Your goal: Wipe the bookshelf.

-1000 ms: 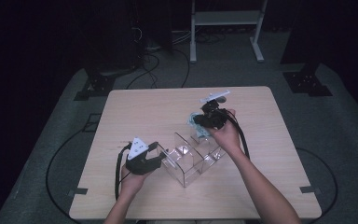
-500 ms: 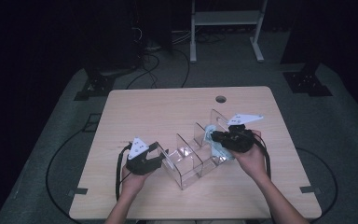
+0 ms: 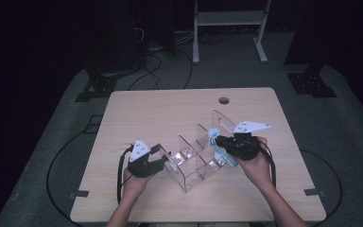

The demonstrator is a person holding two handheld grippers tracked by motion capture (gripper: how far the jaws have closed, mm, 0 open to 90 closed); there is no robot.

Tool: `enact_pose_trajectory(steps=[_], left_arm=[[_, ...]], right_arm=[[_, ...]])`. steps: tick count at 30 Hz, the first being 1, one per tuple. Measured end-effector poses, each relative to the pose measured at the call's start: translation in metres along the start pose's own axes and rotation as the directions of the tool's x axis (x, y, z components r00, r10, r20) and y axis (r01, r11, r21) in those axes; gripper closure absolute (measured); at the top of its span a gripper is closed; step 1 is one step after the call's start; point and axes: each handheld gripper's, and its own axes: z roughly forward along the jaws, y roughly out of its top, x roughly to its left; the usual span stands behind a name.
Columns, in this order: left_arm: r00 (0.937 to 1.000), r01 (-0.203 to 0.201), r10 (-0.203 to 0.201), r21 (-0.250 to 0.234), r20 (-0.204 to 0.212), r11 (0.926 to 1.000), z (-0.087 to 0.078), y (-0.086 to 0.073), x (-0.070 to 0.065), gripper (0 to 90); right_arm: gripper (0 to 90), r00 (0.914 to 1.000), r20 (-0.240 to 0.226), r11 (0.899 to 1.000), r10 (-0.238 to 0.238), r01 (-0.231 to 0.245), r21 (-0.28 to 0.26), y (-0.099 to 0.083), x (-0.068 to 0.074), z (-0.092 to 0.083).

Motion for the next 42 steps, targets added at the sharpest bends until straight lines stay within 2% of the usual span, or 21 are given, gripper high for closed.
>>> enact_pose_trajectory(steps=[4, 8, 12, 15, 19, 21, 22, 23, 24, 26, 27, 30, 37, 42], left_arm=[[0.9999, 0.001, -0.001, 0.0, 0.01, 1.0, -0.001, 0.0, 0.0, 45.6], [1.0, -0.003, 0.003, 0.001, 0.009, 1.0, 0.0, 0.0, 0.0, 45.2], [1.0, -0.002, 0.002, 0.0, 0.003, 1.0, 0.0, 0.0, -0.002, 43.7], [1.0, -0.003, 0.003, -0.001, 0.002, 1.0, 0.0, 0.0, -0.002, 43.5], [1.0, -0.005, 0.005, -0.004, 0.006, 1.0, 0.0, -0.001, -0.001, 45.6], [1.0, -0.009, 0.009, -0.003, 0.005, 1.0, 0.0, -0.001, -0.001, 45.7], [0.9999, -0.01, 0.01, -0.002, 0.005, 0.9999, 0.0, 0.0, -0.001, 45.8], [0.9999, -0.013, 0.013, -0.001, 0.005, 0.9999, 0.0, 0.0, -0.001, 45.8], [0.9999, -0.012, 0.012, -0.002, 0.006, 0.9999, -0.001, -0.001, -0.001, 45.8], [0.9999, -0.011, 0.011, -0.004, 0.005, 0.9999, -0.001, -0.001, -0.001, 45.9], [0.9999, -0.01, 0.01, -0.005, 0.005, 0.9999, -0.001, -0.001, -0.001, 45.9], [0.9999, -0.01, 0.01, -0.005, 0.006, 0.9999, -0.001, -0.001, -0.001, 45.9], [0.9999, -0.01, 0.01, -0.005, 0.004, 0.9999, 0.0, -0.001, -0.002, 45.9], [0.9999, -0.01, 0.01, -0.004, 0.002, 0.9999, 0.0, -0.001, -0.002, 46.0]], right_arm=[[82.2, 0.9995, -0.009, 1.0, 0.03, -0.03, -0.004, 0.004, -0.009, 0.004], [82.3, 0.9991, -0.022, 0.999, 0.037, -0.038, -0.033, 0.004, -0.007, -0.006], [82.3, 0.9961, -0.081, 0.998, 0.037, -0.041, -0.056, 0.004, 0.005, -0.019], [82.3, 0.9919, -0.126, 0.998, 0.013, -0.021, -0.064, 0.004, 0.019, -0.024], [82.3, 0.9805, -0.196, 0.998, -0.015, 0.004, -0.057, 0.003, 0.04, -0.023], [82.3, 0.977, -0.21, 0.999, -0.033, 0.025, -0.04, 0.002, 0.048, -0.019], [82.2, 0.9785, -0.2, 0.998, -0.052, 0.047, -0.028, 0.001, 0.052, -0.015], [82.3, 0.9826, -0.168, 0.997, -0.078, 0.077, -0.009, 0.0, 0.055, -0.009], [82.3, 0.9839, -0.159, 0.997, -0.081, 0.082, -0.001, 0.0, 0.056, -0.006], [82.3, 0.9845, -0.161, 0.997, -0.068, 0.071, 0.008, -0.002, 0.054, 0.002], [82.3, 0.9868, -0.146, 0.997, -0.07, 0.071, 0.006, -0.002, 0.052, 0.007], [82.3, 0.9856, -0.166, 0.999, -0.033, 0.034, 0.0, 0.001, 0.047, 0.013], [82.4, 0.9868, -0.153, 0.998, -0.052, 0.054, 0.01, -0.005, 0.048, 0.003], [82.5, 0.9875, -0.15, 0.999, -0.047, 0.049, 0.009, 0.001, 0.046, 0.011]])
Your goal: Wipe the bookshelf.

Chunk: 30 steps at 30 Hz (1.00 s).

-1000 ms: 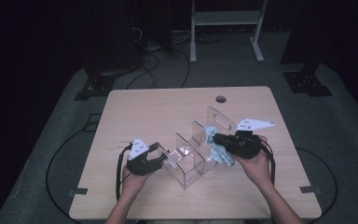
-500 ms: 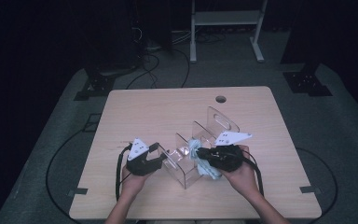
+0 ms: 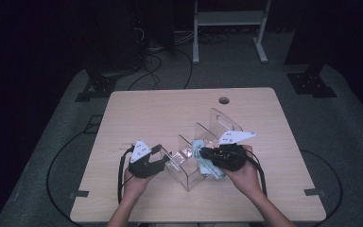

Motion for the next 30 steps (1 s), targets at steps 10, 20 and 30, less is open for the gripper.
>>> enact_pose_trajectory(steps=[10, 20, 30], left_arm=[[1.0, -0.001, 0.001, -0.001, 0.002, 1.0, 0.0, 0.0, 0.0, 46.0], [1.0, -0.006, 0.006, -0.005, 0.0, 1.0, 0.001, 0.0, 0.0, 46.2], [0.9999, -0.012, 0.012, 0.001, 0.005, 0.9999, 0.001, 0.001, -0.001, 46.1]], right_arm=[[82.5, 1.0, 0.003, 1.0, -0.007, 0.007, 0.006, 0.003, 0.0, 0.004], [82.5, 0.9996, -0.007, 0.998, 0.029, -0.029, 0.049, 0.031, -0.011, 0.034], [82.5, 0.9997, 0.021, 0.995, -0.007, 0.005, 0.095, 0.046, -0.011, 0.05]])
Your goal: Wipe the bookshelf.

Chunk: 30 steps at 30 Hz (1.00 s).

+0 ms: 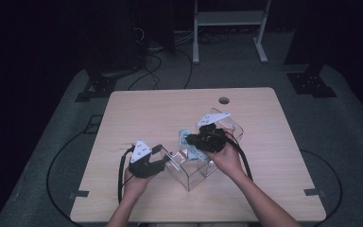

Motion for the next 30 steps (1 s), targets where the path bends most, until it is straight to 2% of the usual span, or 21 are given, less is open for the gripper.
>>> enact_pose_trajectory(steps=[7, 13, 20, 22, 26, 30], left_arm=[[0.9999, 0.01, -0.01, -0.007, 0.0, 0.9999, 0.001, 0.0, 0.001, 46.1], [1.0, -0.003, 0.003, -0.004, 0.002, 1.0, 0.001, 0.0, -0.001, 46.1], [1.0, -0.01, 0.01, 0.0, -0.001, 1.0, 0.001, 0.001, 0.0, 46.1], [1.0, -0.01, 0.01, 0.0, -0.001, 1.0, 0.001, 0.001, 0.0, 46.0], [0.9999, -0.013, 0.013, 0.0, -0.003, 0.9999, 0.001, 0.001, -0.002, 45.6], [0.9999, -0.011, 0.011, -0.004, -0.005, 0.9999, 0.001, 0.0, -0.002, 45.6]], right_arm=[[82.4, 0.9999, 0.013, 0.999, 0.01, -0.01, 0.044, 0.017, -0.004, 0.018], [82.3, 0.9989, 0.028, 0.998, -0.037, 0.035, 0.052, 0.013, 0.001, 0.011], [82.2, 0.9996, 0.026, 0.997, -0.014, 0.012, 0.077, 0.028, -0.006, 0.031], [82.2, 0.9998, 0.015, 0.997, 0.011, -0.012, 0.08, 0.031, -0.009, 0.034], [82.2, 0.9999, 0.012, 0.997, -0.009, 0.008, 0.074, 0.028, -0.007, 0.028], [82.2, 0.999, 0.024, 0.998, -0.038, 0.037, 0.06, 0.016, 0.001, 0.014]])
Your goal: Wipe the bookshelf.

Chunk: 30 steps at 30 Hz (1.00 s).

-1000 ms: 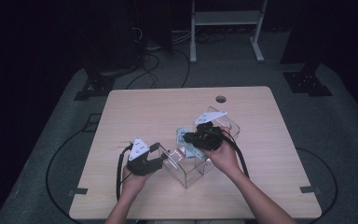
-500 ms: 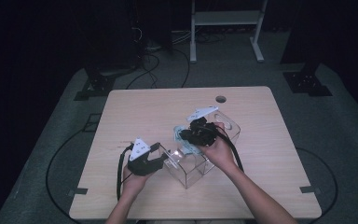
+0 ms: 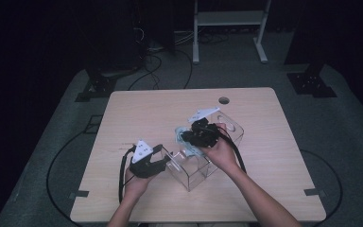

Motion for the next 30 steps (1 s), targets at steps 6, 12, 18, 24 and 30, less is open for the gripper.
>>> enact_pose_trajectory(steps=[6, 12, 18, 24, 30], left_arm=[[1.0, 0.005, -0.005, 0.001, 0.0, 1.0, 0.001, 0.0, 0.0, 45.5], [1.0, 0.007, -0.007, 0.001, 0.002, 1.0, 0.001, 0.0, 0.0, 45.6], [1.0, -0.004, 0.004, 0.001, -0.002, 1.0, 0.0, 0.0, 0.0, 45.8], [1.0, -0.001, 0.001, -0.003, -0.002, 1.0, 0.001, 0.0, 0.0, 45.8], [1.0, 0.005, -0.005, -0.001, -0.002, 1.0, 0.001, 0.0, 0.0, 45.5]], right_arm=[[82.2, 0.9995, -0.03, 1.0, 0.015, -0.016, -0.024, -0.023, 0.003, -0.026], [82.2, 0.9996, -0.027, 0.999, 0.006, -0.007, -0.046, -0.043, 0.009, -0.044], [82.2, 0.9994, -0.031, 0.999, 0.014, -0.016, -0.037, -0.033, 0.005, -0.034], [82.3, 0.9994, -0.023, 1.0, 0.026, -0.026, -0.009, -0.012, -0.001, -0.012], [82.2, 0.9989, -0.018, 0.999, 0.044, -0.044, 0.011, 0.008, -0.008, 0.011]])
